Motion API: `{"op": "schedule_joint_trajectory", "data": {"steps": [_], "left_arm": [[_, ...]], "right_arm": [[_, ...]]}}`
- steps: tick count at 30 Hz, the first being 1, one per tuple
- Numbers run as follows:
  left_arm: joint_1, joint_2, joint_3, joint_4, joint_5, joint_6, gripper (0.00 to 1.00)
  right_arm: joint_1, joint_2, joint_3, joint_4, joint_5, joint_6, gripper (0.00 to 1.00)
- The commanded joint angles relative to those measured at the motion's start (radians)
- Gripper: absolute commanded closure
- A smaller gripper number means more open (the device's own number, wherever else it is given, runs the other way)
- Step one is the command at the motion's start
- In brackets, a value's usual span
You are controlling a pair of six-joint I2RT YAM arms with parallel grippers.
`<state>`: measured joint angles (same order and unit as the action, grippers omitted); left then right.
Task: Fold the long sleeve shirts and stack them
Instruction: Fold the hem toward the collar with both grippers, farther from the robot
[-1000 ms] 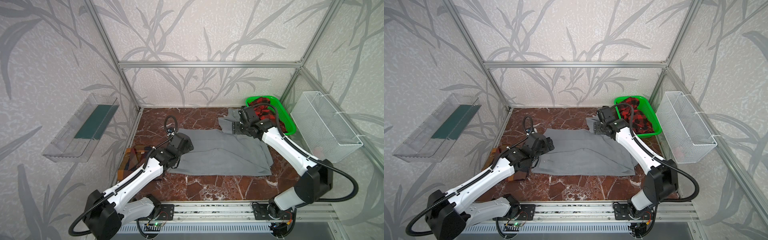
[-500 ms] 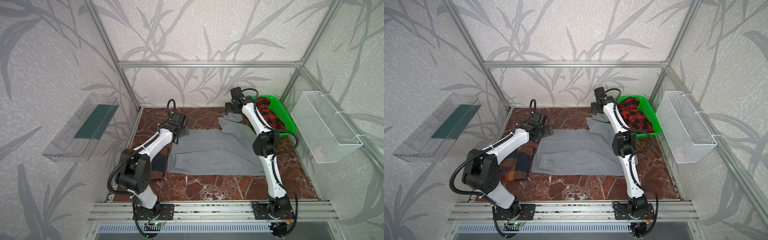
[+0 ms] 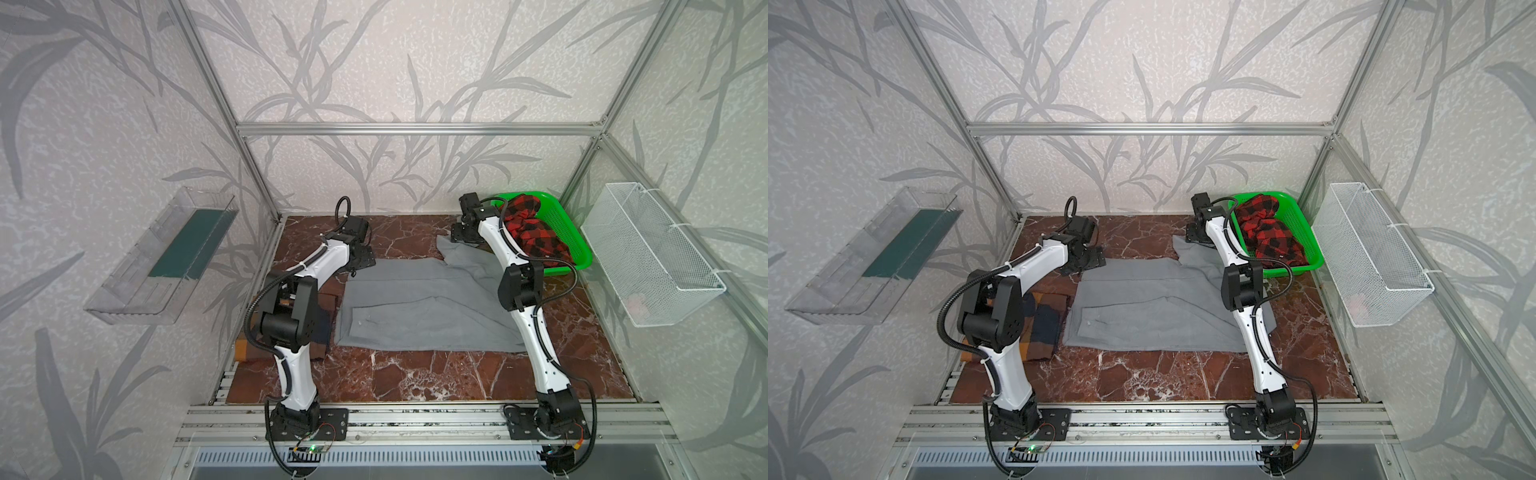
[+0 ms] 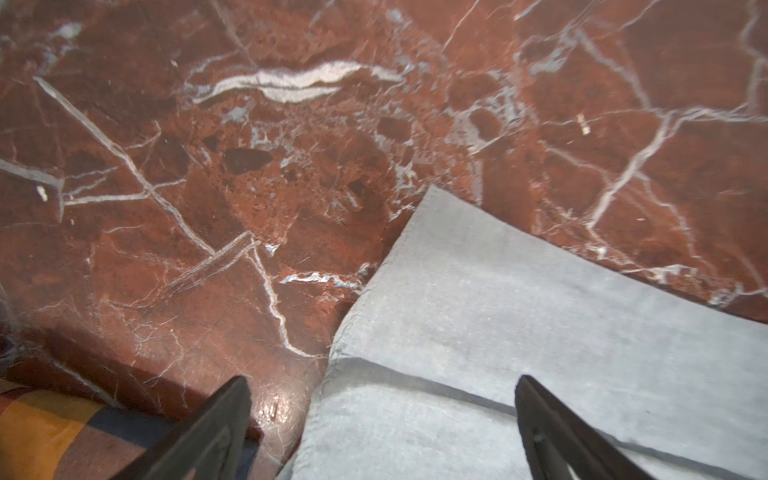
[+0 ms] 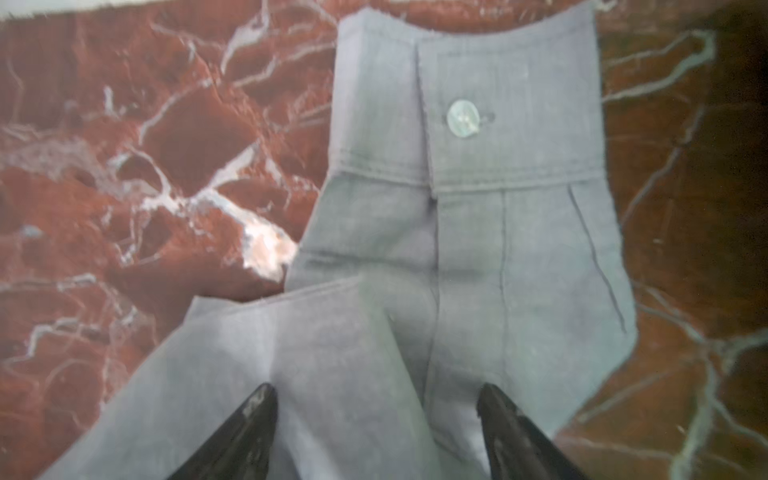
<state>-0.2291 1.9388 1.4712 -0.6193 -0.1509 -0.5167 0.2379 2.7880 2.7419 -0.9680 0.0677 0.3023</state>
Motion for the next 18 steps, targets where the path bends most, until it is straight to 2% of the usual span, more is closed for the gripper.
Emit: {"op": "schedule_joint_trajectory", "data": {"steps": [1,4,8,18], "left_arm": [[0.009,0.016,0.023,-0.031,0.016,0.012,0.01],[0.011,0.03,0.031,-0.031,0.017,0.016,0.01],[0.014,0.048,0.049,-0.037,0.02,0.015,0.01],[0.017,0.141,0.165,-0.076,0.013,0.027,0.02]], "right_arm": [[-0.01,0.04,0.021,0.008,-0.038,0.005,0.31],[-0.018,0.047,-0.001,0.025,-0.076,0.012,0.44],[-0.018,0.043,-0.002,0.029,-0.092,-0.002,0.67],[-0.018,-0.027,-0.008,0.074,-0.129,-0.071,1.0]]}}
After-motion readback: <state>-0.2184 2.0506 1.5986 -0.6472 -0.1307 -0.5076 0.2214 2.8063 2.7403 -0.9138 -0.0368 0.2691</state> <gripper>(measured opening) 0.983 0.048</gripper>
